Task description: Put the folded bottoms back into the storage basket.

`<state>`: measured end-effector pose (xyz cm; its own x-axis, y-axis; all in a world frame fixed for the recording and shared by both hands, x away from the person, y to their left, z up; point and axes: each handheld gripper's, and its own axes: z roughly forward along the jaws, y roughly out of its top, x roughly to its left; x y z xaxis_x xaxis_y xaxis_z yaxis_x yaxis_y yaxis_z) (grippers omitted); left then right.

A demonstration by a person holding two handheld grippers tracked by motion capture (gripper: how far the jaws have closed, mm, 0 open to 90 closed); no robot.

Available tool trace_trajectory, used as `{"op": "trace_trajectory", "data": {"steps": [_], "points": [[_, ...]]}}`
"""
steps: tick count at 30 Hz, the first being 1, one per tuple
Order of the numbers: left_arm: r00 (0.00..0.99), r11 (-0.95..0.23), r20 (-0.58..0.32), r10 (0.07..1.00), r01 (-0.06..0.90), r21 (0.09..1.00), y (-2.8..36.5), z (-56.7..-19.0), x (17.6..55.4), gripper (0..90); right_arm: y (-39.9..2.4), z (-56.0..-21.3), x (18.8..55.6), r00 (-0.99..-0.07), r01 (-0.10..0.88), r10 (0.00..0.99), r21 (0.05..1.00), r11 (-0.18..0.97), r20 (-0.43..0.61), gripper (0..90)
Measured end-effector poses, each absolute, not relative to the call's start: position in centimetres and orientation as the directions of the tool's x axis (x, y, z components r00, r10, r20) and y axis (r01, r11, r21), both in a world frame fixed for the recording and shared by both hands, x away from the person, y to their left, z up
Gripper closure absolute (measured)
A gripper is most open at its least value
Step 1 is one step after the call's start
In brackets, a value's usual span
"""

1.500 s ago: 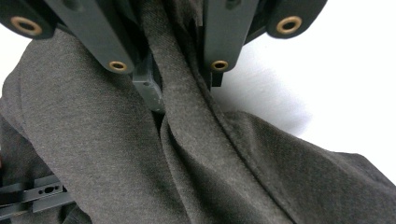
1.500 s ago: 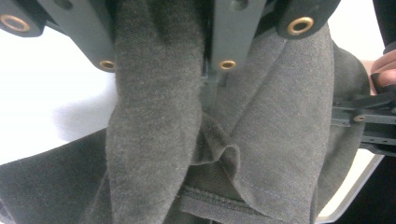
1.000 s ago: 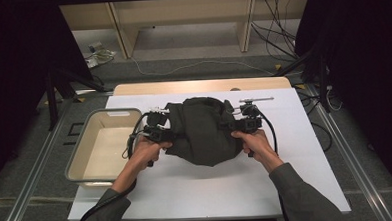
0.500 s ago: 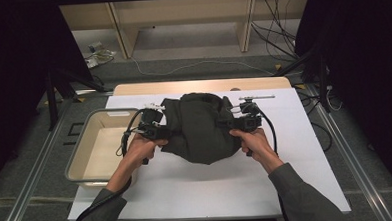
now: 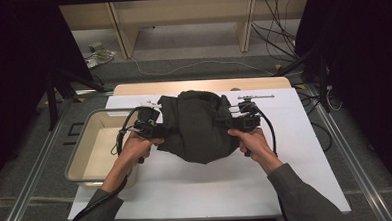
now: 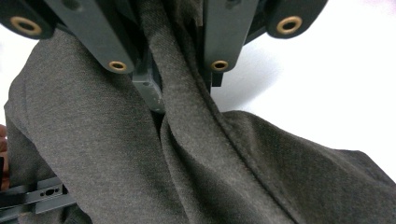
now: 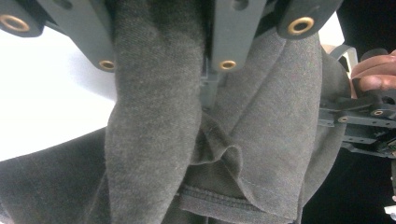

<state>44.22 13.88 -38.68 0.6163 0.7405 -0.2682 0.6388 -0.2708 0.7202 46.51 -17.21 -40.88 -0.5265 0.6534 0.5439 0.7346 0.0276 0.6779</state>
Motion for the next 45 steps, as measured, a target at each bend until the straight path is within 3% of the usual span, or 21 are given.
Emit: {"op": "trace_trajectory", "data": {"steps": [45], "points": [[0.608,-0.256,-0.227,0.761,0.602,0.756,18.9,-35.0,43.6,79.0,-12.6,-37.6,46.5,-0.586,0.695,0.61,0.718,0.04,0.534,75.2]]}}
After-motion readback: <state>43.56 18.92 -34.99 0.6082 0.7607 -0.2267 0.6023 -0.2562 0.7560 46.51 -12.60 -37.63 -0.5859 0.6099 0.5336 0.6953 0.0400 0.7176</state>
